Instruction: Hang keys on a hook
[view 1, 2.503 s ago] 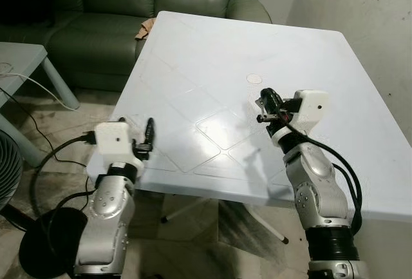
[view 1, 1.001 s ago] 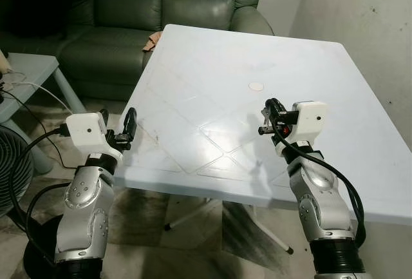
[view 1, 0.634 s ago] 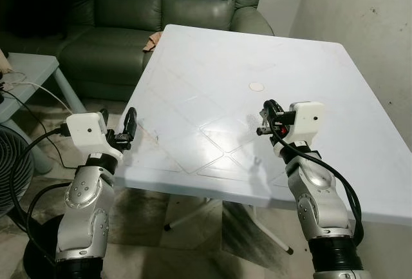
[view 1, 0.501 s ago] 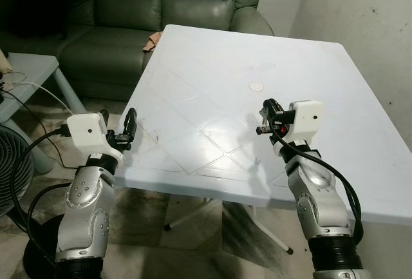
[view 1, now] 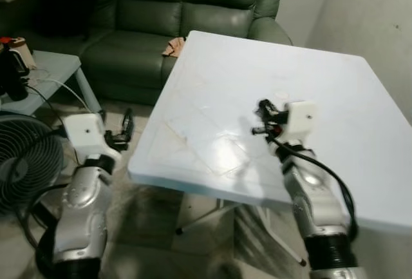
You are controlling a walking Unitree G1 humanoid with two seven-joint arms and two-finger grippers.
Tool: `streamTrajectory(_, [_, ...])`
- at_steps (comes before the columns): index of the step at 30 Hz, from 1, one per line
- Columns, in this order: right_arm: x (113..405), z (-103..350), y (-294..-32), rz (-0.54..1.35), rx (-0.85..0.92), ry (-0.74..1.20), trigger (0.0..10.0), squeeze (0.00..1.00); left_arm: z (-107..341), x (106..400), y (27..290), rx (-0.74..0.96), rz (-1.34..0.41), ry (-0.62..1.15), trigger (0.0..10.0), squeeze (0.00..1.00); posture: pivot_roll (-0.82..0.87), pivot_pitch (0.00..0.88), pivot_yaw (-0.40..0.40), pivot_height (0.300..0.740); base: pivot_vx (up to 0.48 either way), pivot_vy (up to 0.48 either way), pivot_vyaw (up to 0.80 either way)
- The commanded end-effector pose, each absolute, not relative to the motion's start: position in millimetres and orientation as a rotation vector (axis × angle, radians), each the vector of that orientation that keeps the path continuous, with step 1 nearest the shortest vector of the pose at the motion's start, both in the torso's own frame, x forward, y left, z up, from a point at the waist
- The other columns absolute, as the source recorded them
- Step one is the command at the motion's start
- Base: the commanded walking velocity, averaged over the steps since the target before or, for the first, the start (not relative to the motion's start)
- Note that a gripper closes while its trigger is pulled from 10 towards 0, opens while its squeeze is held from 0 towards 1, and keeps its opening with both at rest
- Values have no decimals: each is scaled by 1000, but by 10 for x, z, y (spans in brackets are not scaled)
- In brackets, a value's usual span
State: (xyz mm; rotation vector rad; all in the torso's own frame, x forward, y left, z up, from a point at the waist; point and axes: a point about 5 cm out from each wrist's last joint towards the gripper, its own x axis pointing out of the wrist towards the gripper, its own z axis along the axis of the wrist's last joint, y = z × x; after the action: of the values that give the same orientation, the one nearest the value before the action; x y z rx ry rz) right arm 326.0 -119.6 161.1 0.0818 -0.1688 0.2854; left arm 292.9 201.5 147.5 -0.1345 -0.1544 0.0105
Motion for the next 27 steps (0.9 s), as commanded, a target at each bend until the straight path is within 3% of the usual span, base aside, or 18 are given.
streamTrajectory(1, [3263, 1593, -1360, 234, 72, -160, 10000, 0, 1486, 2956, 1911, -136, -12, -156, 10000, 0, -80, 0, -31, 740, 0, 0, -775])
streamTrajectory(27, [3283, 1620, -1339, 244, 62, -160, 10000, 0, 1516, 2958, 1907, -152, 8, -170, 10000, 0, -74, 0, -41, 740, 0, 0, -775])
